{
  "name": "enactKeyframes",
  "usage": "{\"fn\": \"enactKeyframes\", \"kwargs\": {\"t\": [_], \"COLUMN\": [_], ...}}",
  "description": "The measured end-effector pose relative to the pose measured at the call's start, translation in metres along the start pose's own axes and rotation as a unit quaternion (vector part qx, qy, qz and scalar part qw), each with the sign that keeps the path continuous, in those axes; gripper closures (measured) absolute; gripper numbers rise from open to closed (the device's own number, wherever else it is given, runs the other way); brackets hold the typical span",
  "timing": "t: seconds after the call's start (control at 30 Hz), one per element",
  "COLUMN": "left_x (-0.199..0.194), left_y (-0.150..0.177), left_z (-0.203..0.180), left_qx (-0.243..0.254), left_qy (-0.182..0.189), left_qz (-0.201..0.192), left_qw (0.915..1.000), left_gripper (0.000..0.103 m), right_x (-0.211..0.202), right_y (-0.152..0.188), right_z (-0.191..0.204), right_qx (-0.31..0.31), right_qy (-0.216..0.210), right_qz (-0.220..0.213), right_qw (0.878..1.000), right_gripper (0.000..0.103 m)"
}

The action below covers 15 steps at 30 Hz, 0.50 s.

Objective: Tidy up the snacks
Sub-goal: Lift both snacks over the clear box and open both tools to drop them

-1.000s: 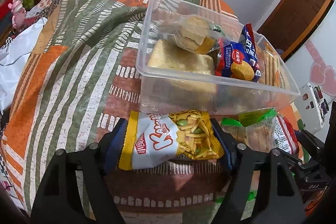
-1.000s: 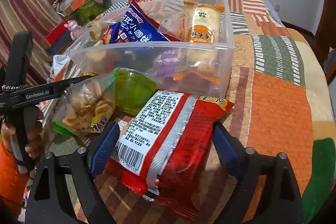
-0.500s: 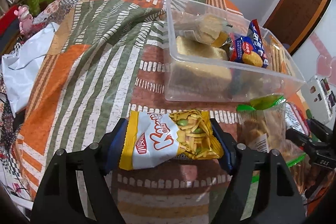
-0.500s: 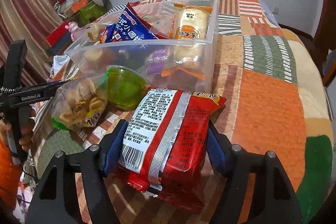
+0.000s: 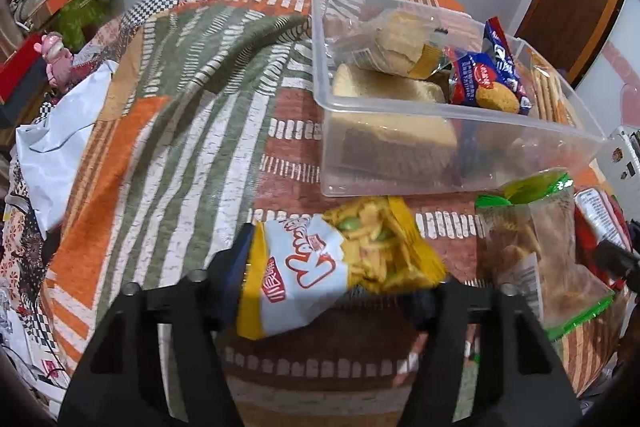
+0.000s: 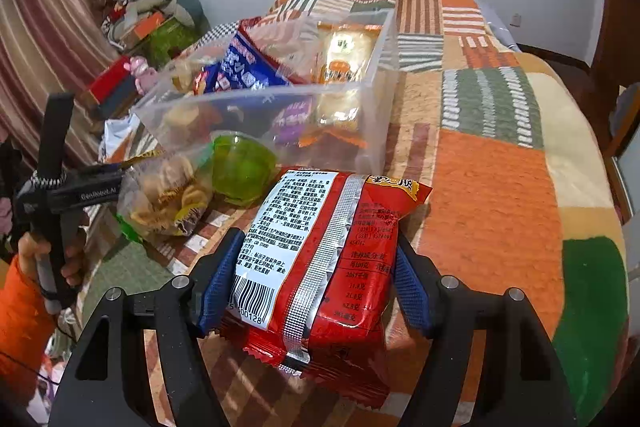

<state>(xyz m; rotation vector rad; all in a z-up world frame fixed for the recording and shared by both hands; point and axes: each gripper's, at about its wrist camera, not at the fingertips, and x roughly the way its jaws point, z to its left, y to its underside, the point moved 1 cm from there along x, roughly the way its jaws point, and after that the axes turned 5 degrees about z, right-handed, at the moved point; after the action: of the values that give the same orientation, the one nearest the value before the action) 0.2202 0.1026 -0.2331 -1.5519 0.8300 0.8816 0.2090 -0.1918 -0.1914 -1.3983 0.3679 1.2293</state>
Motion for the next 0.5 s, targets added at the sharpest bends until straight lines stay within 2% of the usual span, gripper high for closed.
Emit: {"fn": "enactKeyframes", "kwargs": {"t": [0.23, 0.5], "left_x": [-0.030, -0.078], "left_y": [0.006, -0.009], "left_z": [0.003, -0.010], "left_qx": [-0.003, 0.006], "left_qy": [-0.005, 0.017], "left_qz": [-0.029, -0.085], "left_qw": [0.9996, 0.9962], "left_gripper": [0.048, 0.048], "right_x": [-0.026, -0.045], "right_y": [-0.002, -0.024], "right_z": [0.001, 0.008], "right_qx": [-0.002, -0.010], "right_qy": [0.007, 0.006], "right_qz": [-0.036, -0.080], "right_qw": [0.999, 0.997], "right_gripper": [0.035, 0.035]}}
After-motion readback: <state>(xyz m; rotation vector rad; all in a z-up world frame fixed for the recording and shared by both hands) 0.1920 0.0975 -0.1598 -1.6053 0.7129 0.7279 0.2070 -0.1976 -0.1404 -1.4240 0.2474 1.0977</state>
